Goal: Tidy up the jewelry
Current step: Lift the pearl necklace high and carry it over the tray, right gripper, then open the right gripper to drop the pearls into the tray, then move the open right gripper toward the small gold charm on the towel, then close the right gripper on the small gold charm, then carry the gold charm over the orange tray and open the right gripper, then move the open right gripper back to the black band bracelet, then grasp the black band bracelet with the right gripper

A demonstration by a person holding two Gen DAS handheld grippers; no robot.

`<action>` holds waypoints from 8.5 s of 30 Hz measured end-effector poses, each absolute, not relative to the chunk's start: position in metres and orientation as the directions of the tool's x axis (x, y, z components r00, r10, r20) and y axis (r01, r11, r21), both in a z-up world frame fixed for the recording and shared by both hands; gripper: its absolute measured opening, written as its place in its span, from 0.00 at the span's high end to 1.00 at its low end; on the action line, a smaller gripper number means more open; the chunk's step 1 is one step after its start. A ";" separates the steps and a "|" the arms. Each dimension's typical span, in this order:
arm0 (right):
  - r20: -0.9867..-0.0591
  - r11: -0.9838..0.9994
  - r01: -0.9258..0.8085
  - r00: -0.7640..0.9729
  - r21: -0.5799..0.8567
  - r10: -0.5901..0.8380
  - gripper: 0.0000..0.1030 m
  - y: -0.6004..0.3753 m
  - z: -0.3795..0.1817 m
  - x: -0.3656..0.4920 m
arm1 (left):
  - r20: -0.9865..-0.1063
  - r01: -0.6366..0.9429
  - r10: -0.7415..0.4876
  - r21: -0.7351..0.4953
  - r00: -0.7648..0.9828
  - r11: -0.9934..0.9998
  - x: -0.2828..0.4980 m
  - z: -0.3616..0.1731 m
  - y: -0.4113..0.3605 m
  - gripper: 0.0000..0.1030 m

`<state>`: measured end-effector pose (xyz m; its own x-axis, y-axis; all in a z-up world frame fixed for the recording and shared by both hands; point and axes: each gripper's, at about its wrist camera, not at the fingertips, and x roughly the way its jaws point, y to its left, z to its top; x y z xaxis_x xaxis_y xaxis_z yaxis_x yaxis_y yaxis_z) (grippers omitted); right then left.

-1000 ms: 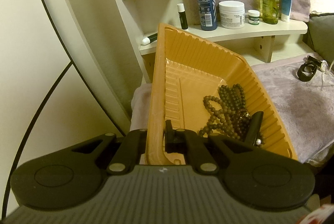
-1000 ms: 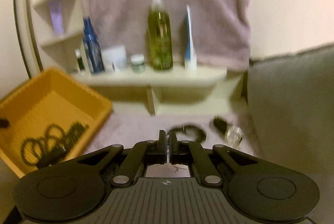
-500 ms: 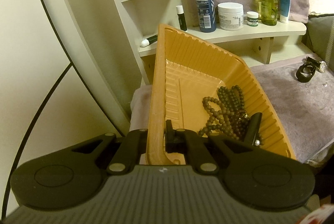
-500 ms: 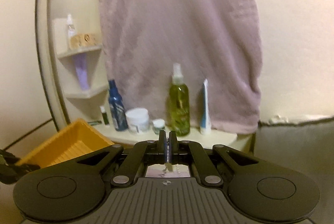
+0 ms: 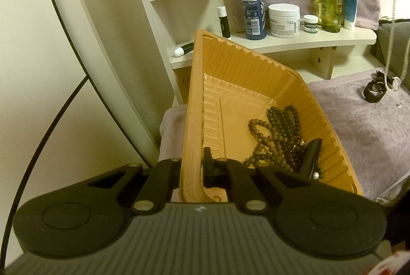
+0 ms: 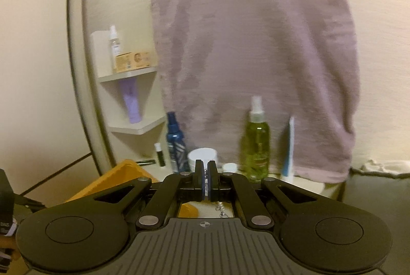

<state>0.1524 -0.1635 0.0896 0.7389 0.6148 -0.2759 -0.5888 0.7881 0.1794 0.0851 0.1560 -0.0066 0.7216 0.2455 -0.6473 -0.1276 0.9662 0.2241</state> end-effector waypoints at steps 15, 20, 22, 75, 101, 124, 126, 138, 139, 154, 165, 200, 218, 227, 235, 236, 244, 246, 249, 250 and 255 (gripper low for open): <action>-0.269 0.609 -0.734 0.548 0.301 0.792 0.98 -0.059 0.082 0.171 | -0.647 -0.130 0.245 0.221 0.722 0.967 0.085 -0.008 0.157 0.96; -0.373 0.603 -0.724 0.486 0.335 0.790 0.98 -0.028 0.041 0.184 | -0.646 -0.133 0.245 0.218 0.723 0.967 0.086 -0.007 0.156 0.96; -0.408 0.601 -0.720 0.461 0.347 0.788 0.98 -0.023 0.025 0.187 | -0.647 -0.134 0.244 0.216 0.723 0.967 0.087 -0.008 0.157 0.96; -0.571 0.940 -0.308 0.749 0.148 0.336 0.42 -0.219 -0.078 0.159 | -0.643 -0.129 0.248 0.227 0.724 0.965 0.085 -0.007 0.157 0.96; -0.626 0.962 -0.272 0.750 0.005 0.215 0.84 -0.219 -0.114 0.210 | -0.652 -0.123 0.258 0.245 0.713 0.962 0.087 -0.007 0.155 0.97; -0.545 0.892 -0.432 0.721 0.131 0.429 0.91 -0.161 -0.051 0.174 | -0.652 -0.125 0.256 0.241 0.713 0.962 0.087 -0.008 0.156 0.97; -0.533 0.870 -0.465 0.700 0.164 0.475 0.91 -0.149 -0.042 0.172 | -0.652 -0.125 0.256 0.240 0.714 0.963 0.087 -0.009 0.156 0.97; -0.465 0.735 -0.637 0.591 0.233 0.659 0.91 -0.077 -0.010 0.163 | -0.650 -0.127 0.251 0.233 0.717 0.964 0.087 -0.009 0.157 0.97; -0.462 0.725 -0.647 0.582 0.236 0.670 0.91 -0.072 -0.009 0.163 | -0.650 -0.127 0.251 0.233 0.717 0.964 0.087 -0.009 0.156 0.97; -0.523 0.627 -0.743 0.448 0.234 0.725 0.91 -0.016 -0.032 0.154 | -0.650 -0.128 0.250 0.229 0.717 0.965 0.088 -0.009 0.157 0.97; -0.512 0.611 -0.750 0.432 0.252 0.742 0.60 -0.015 -0.043 0.158 | -0.652 -0.131 0.251 0.227 0.716 0.965 0.088 -0.011 0.158 0.97; -0.598 0.936 -0.295 0.720 0.193 0.351 0.23 -0.192 -0.084 0.207 | -0.647 -0.126 0.254 0.238 0.719 0.963 0.086 -0.008 0.156 0.96; -0.671 0.956 -0.226 0.682 0.187 0.292 0.20 -0.170 -0.115 0.279 | -0.654 -0.126 0.258 0.242 0.711 0.962 0.087 -0.010 0.157 0.97; -0.667 0.954 -0.218 0.682 0.206 0.300 0.58 -0.174 -0.115 0.279 | -0.654 -0.127 0.259 0.242 0.711 0.962 0.087 -0.010 0.157 0.97; -0.663 0.952 -0.238 0.684 0.192 0.304 0.69 -0.175 -0.111 0.263 | -0.655 -0.126 0.257 0.241 0.710 0.962 0.087 -0.009 0.157 0.97; -0.662 0.951 -0.238 0.684 0.195 0.307 0.69 -0.176 -0.111 0.260 | -0.655 -0.125 0.257 0.241 0.711 0.962 0.087 -0.009 0.157 0.97; -0.643 0.937 -0.280 0.683 0.208 0.347 0.69 -0.179 -0.103 0.224 | -0.653 -0.123 0.254 0.241 0.714 0.963 0.087 -0.010 0.158 0.97; -0.632 0.931 -0.295 0.685 0.214 0.362 0.69 -0.177 -0.097 0.215 | -0.652 -0.122 0.254 0.241 0.714 0.963 0.087 -0.009 0.157 0.96; -0.607 0.916 -0.326 0.687 0.232 0.399 0.69 -0.173 -0.086 0.202 | -0.651 -0.122 0.254 0.242 0.716 0.963 0.087 -0.009 0.156 0.96; -0.597 0.910 -0.340 0.687 0.239 0.413 0.69 -0.170 -0.081 0.198 | -0.650 -0.122 0.255 0.243 0.716 0.962 0.087 -0.009 0.156 0.96; -0.542 0.867 -0.422 0.679 0.264 0.495 0.69 -0.151 -0.054 0.182 | -0.650 -0.122 0.254 0.242 0.716 0.963 0.087 -0.009 0.156 0.96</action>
